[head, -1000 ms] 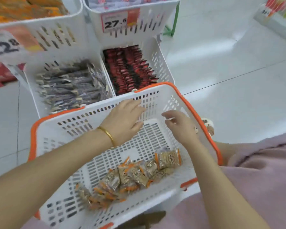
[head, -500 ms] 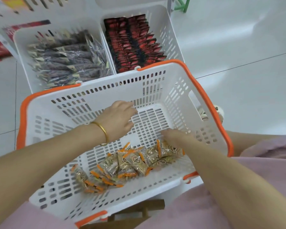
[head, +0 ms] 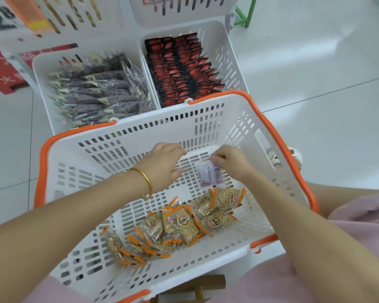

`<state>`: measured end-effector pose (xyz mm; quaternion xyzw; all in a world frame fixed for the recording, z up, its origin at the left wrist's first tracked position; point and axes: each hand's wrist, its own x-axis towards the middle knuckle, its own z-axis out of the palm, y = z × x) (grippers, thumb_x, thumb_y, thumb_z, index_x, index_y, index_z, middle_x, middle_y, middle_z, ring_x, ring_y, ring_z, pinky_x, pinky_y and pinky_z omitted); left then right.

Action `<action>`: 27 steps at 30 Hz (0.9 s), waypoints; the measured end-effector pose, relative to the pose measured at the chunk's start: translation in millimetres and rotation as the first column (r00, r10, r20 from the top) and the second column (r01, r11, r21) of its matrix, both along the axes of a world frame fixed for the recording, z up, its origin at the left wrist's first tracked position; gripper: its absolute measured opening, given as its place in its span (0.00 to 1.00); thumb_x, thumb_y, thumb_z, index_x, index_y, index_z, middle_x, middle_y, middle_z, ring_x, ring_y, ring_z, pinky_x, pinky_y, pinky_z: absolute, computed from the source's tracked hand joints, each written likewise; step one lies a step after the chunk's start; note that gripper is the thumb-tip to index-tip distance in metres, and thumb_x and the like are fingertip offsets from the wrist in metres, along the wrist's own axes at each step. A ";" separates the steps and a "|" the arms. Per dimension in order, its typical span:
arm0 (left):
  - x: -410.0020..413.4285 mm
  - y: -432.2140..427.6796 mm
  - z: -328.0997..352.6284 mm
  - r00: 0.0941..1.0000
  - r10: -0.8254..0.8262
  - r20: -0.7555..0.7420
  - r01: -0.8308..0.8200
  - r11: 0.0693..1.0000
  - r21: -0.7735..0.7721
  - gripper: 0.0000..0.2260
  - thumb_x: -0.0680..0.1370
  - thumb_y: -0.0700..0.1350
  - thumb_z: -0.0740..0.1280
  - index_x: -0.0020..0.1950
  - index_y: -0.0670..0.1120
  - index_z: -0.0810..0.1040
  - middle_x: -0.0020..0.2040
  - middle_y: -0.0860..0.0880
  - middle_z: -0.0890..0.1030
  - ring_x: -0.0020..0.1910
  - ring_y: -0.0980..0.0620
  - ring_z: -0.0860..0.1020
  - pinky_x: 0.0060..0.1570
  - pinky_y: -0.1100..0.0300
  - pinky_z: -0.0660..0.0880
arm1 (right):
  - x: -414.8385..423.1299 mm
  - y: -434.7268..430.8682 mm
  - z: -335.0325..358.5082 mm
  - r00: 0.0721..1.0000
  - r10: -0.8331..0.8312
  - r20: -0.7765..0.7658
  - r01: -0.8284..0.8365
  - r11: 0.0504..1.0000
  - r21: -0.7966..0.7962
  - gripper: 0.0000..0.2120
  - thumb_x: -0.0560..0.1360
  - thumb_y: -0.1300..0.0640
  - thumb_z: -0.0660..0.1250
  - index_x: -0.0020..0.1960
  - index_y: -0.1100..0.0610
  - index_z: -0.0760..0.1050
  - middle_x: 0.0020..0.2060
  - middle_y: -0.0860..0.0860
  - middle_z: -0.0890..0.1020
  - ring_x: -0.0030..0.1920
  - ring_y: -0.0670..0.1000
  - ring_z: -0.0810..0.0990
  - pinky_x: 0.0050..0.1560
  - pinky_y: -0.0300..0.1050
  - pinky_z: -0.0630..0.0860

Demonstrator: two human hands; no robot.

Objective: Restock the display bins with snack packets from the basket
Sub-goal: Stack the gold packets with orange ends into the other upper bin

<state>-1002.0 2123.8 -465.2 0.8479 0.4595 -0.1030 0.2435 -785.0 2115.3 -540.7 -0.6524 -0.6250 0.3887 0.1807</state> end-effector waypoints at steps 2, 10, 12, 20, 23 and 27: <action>-0.3 2.5 3.8 0.995 0.072 0.068 -0.069 0.997 -0.047 0.24 0.81 0.49 0.59 0.75 0.50 0.56 0.76 0.51 0.58 0.74 0.48 0.54 0.70 0.56 0.55 | -6.8 3.7 18.7 0.991 -0.094 -0.092 0.095 0.995 0.004 0.17 0.77 0.60 0.64 0.31 0.64 0.69 0.28 0.60 0.70 0.28 0.57 0.67 0.35 0.44 0.68; 6.5 2.6 11.9 0.809 0.404 0.427 -0.332 0.913 -0.236 0.42 0.71 0.52 0.73 0.75 0.50 0.50 0.73 0.48 0.58 0.70 0.49 0.64 0.67 0.52 0.66 | -40.4 12.7 71.1 0.890 -0.330 -0.314 0.359 0.933 0.038 0.09 0.78 0.62 0.63 0.40 0.62 0.78 0.36 0.53 0.79 0.36 0.51 0.79 0.34 0.43 0.80; 5.4 -0.3 13.4 0.857 0.299 0.420 -0.293 0.953 -0.081 0.42 0.68 0.57 0.75 0.73 0.49 0.54 0.71 0.51 0.57 0.69 0.50 0.62 0.67 0.54 0.66 | -46.5 14.1 76.3 0.844 -0.405 -0.351 0.429 0.903 -0.011 0.10 0.78 0.63 0.62 0.39 0.63 0.75 0.37 0.54 0.79 0.36 0.53 0.80 0.32 0.43 0.80; -4.1 -4.7 23.2 0.957 -0.090 0.275 0.033 0.978 0.205 0.39 0.64 0.62 0.74 0.69 0.50 0.61 0.73 0.52 0.52 0.72 0.52 0.53 0.67 0.54 0.63 | -52.4 5.2 78.3 0.737 -0.554 -0.387 0.517 0.831 -0.204 0.09 0.78 0.64 0.62 0.40 0.65 0.73 0.36 0.61 0.79 0.33 0.59 0.82 0.35 0.52 0.82; -5.9 -2.8 24.2 0.946 -0.146 0.290 0.068 0.962 0.263 0.33 0.67 0.58 0.74 0.66 0.49 0.65 0.72 0.51 0.58 0.70 0.52 0.57 0.66 0.58 0.62 | -52.7 3.3 81.7 0.710 -0.583 -0.394 0.523 0.812 -0.259 0.07 0.79 0.64 0.60 0.45 0.66 0.73 0.36 0.62 0.80 0.31 0.58 0.82 0.35 0.50 0.83; -8.8 6.3 28.8 0.889 -0.111 0.445 -0.032 0.953 0.302 0.15 0.74 0.47 0.70 0.58 0.48 0.73 0.57 0.51 0.75 0.56 0.50 0.72 0.56 0.56 0.71 | -54.9 1.6 89.2 0.731 -0.539 -0.420 0.458 0.842 -0.285 0.07 0.80 0.63 0.60 0.51 0.67 0.74 0.36 0.61 0.80 0.30 0.55 0.80 0.34 0.46 0.82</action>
